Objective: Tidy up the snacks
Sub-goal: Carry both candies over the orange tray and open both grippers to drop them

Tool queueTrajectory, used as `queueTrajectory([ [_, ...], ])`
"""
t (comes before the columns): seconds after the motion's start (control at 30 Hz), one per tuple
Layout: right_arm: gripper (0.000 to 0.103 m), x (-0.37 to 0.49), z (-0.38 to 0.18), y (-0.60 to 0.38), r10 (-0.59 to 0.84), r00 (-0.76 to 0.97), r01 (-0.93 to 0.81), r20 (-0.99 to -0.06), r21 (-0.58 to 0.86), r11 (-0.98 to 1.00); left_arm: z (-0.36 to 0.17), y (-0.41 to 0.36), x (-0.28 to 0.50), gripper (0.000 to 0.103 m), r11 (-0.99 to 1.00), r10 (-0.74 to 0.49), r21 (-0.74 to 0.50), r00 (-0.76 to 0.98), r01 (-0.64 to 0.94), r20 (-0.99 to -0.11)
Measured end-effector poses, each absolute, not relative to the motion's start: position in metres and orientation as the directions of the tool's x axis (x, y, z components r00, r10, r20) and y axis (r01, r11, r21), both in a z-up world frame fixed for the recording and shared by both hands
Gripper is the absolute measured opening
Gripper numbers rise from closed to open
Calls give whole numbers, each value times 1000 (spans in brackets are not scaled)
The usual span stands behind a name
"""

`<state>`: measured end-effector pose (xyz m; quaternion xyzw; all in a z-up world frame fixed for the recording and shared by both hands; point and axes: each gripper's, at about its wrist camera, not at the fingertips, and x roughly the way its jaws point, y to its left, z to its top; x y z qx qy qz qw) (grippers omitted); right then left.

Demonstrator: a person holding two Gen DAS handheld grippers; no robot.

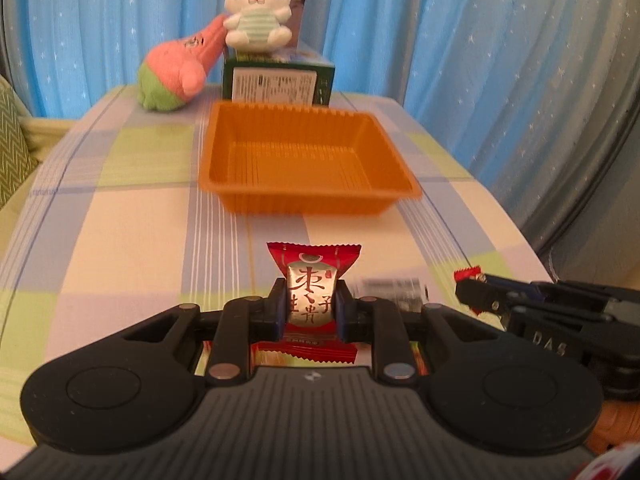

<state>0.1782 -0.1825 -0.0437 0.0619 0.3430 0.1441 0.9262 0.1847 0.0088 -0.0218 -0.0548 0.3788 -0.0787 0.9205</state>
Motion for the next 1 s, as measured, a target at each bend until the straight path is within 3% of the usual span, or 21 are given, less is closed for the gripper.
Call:
queueTrajectory([
  [0.37, 17, 273, -37, -184, 316, 768, -205, -557, 253, 945, -19, 20, 261, 21, 985, -157, -153, 749, 75, -643],
  [1.0, 17, 363, -76, -181, 334, 745, -177, -577, 311, 934, -51, 35, 359, 21, 978, -157, -208, 776, 34, -611],
])
